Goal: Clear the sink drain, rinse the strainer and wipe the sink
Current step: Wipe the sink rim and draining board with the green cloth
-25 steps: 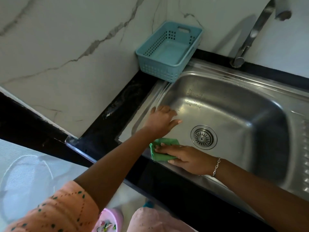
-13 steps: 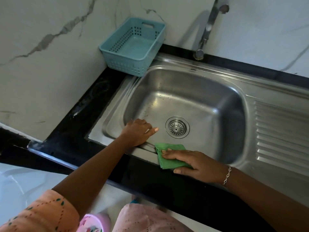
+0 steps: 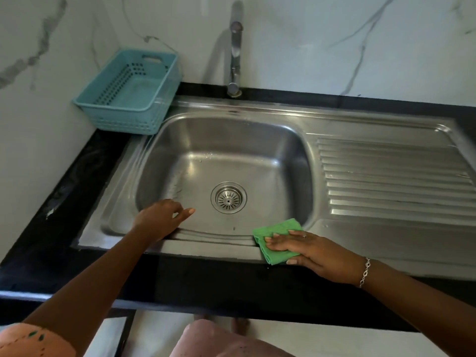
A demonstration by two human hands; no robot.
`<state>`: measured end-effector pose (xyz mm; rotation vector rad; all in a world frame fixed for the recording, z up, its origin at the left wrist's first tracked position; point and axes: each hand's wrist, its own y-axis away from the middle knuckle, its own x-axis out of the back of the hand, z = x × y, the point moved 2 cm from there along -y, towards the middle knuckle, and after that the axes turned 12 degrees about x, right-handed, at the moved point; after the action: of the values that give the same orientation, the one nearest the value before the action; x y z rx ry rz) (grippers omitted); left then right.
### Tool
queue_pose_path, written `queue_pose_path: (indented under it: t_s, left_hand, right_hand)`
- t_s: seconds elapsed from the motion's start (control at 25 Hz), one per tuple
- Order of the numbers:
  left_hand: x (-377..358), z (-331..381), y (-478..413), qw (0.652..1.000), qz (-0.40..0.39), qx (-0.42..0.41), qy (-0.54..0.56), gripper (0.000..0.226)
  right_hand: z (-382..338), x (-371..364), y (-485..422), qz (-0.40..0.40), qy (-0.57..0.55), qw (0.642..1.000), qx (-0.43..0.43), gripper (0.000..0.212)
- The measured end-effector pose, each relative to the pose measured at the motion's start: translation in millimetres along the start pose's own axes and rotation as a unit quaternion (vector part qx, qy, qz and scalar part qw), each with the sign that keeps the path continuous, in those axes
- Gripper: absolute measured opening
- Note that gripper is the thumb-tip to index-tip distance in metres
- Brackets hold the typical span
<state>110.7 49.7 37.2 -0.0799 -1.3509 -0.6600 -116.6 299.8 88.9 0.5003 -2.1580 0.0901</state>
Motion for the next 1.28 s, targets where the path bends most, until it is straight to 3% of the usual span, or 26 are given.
queue_pose_path:
  t_s: [0.44, 0.6, 0.68, 0.76, 0.84, 0.92, 0.96, 1.04, 1.16, 1.28]
  left_hand:
    - [-4.2, 1.9, -3.1, 1.0, -0.002, -0.009, -0.003, 0.043]
    - [-1.6, 4.9, -0.6, 1.0, 0.026, 0.0, 0.014, 0.038]
    - [0.8, 6.3, 3.5, 0.999, 0.05, -0.003, 0.015, 0.036]
    - [9.3, 11.8, 8.4, 0.997, 0.074, -0.004, 0.026, 0.033]
    - [22.9, 36.6, 13.6, 0.992, 0.094, -0.015, 0.087, 0.033]
    - [26.9, 86.9, 23.3, 0.981, 0.098, -0.053, 0.159, 0.035]
    - [22.5, 117.2, 30.8, 0.973, 0.091, -0.073, 0.198, 0.036]
    - [7.6, 172.9, 45.6, 0.954, 0.058, -0.076, 0.283, 0.038]
    - [-19.5, 214.4, 59.5, 0.933, 0.052, -0.036, 0.354, 0.04]
    - [-42.7, 223.9, 64.4, 0.924, 0.066, 0.02, 0.377, 0.035]
  right_hand:
    - [17.2, 15.3, 71.8, 0.033, 0.005, 0.995, -0.096, 0.047]
    - [20.1, 20.9, 91.6, 0.037, 0.031, 0.988, -0.148, 0.045]
    - [21.2, 25.3, 100.1, 0.046, -0.009, 0.983, -0.178, 0.045]
    - [20.6, 36.8, 105.4, 0.114, -0.096, 0.966, -0.21, 0.041]
    - [22.9, 54.6, 106.5, 0.248, -0.172, 0.923, -0.24, 0.031]
    - [34.8, 74.3, 99.2, 0.361, -0.202, 0.87, -0.266, 0.026]
    - [38.5, 83.4, 90.9, 0.389, -0.189, 0.864, -0.257, 0.026]
    - [37.4, 93.3, 68.5, 0.361, -0.091, 0.905, -0.209, 0.031]
    - [37.2, 65.3, 47.1, 0.169, 0.071, 0.974, -0.134, 0.04]
    - [46.2, 22.6, 45.9, -0.007, 0.161, 0.985, -0.068, 0.045]
